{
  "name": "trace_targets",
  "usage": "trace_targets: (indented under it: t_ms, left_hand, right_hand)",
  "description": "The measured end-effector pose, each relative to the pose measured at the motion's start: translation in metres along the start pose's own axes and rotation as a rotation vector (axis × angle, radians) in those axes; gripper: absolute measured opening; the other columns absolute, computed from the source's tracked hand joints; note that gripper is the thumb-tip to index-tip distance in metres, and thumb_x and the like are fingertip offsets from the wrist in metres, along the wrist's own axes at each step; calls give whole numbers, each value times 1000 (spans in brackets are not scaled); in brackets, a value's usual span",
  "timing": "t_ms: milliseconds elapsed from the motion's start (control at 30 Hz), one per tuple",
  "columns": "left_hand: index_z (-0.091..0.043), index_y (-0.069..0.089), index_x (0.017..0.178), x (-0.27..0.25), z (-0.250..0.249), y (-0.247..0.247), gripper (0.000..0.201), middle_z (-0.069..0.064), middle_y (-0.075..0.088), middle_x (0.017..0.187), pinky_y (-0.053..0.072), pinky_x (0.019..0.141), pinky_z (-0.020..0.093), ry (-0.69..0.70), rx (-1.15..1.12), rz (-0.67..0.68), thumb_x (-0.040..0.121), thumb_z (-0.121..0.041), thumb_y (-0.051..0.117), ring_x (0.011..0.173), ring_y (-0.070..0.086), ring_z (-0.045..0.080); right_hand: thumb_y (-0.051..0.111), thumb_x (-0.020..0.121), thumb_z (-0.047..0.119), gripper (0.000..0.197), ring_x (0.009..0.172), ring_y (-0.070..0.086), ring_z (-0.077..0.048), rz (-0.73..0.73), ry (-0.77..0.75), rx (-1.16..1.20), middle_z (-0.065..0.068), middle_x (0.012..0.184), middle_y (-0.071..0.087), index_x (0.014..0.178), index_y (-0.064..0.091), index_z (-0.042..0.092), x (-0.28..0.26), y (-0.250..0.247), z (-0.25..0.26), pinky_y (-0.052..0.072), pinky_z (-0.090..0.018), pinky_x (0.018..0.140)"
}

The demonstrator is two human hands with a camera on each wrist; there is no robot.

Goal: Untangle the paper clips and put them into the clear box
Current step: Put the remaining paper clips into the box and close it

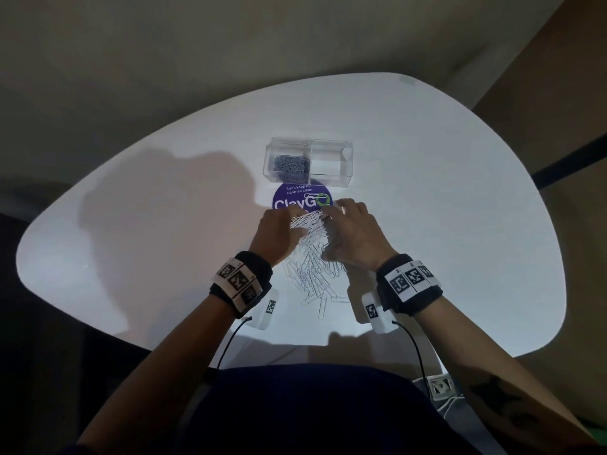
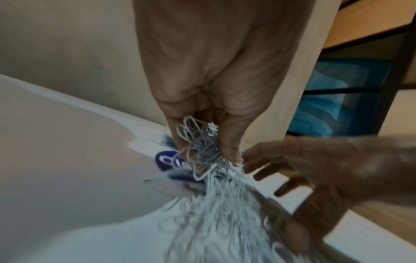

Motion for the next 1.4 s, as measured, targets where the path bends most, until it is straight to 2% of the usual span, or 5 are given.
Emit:
trace_targets:
  t_ms: [333, 667, 900, 1033, 1400]
  left_hand:
    - [-12, 72, 88, 1, 25, -32, 12, 5, 74, 82, 41, 66, 23, -81, 40, -48, 79, -6, 67, 73, 64, 19]
    - [-11, 71, 93, -4, 21, -38, 14, 0, 72, 81, 56, 72, 34, -81, -75, -44, 80, -8, 72, 72, 66, 16]
    - [-12, 68, 110, 16, -3, -47, 26, 0, 68, 87, 41, 53, 6, -121, -166, -50, 85, -16, 70, 55, 64, 1]
    - [-8, 69, 111, 40, -32, -61, 30, 6, 72, 102, 51, 73, 22, 8, -121, -100, 83, -20, 72, 83, 70, 19]
    - [-6, 67, 112, 122, -48, -40, 32, 8, 58, 130, 40, 91, 21, -235, -91, -93, 84, -21, 70, 116, 56, 19]
  right_hand:
    - [73, 59, 71, 113, 131, 29, -33, 115, -112, -318, -8, 152, 25, 151, 20, 31, 0, 30, 33, 34, -47, 98]
    - [66, 80, 8, 37, 96, 60, -26, -39, -155, 75, -6, 108, 62, 115, 70, 19, 2, 15, 28, 53, -39, 77]
    - [81, 76, 5, 30, 57, 60, -8, -86, 81, 431, -5, 75, 69, 106, 77, 12, 7, -28, -2, 52, -22, 55]
    - [80, 76, -2, 37, 46, 59, 4, -138, 150, 577, -6, 87, 65, 112, 72, 4, 14, -66, -6, 44, -9, 45]
    - [83, 68, -6, 34, 52, 67, -16, -349, 317, 618, -17, 93, 73, 100, 75, 1, 68, -131, -26, 60, -29, 56]
Point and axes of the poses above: each hand's wrist, its own x-axis towards the middle knuckle, its own y-axis out of the palm, z = x × y, the point moved 8 cm from there along x, towards the middle knuckle
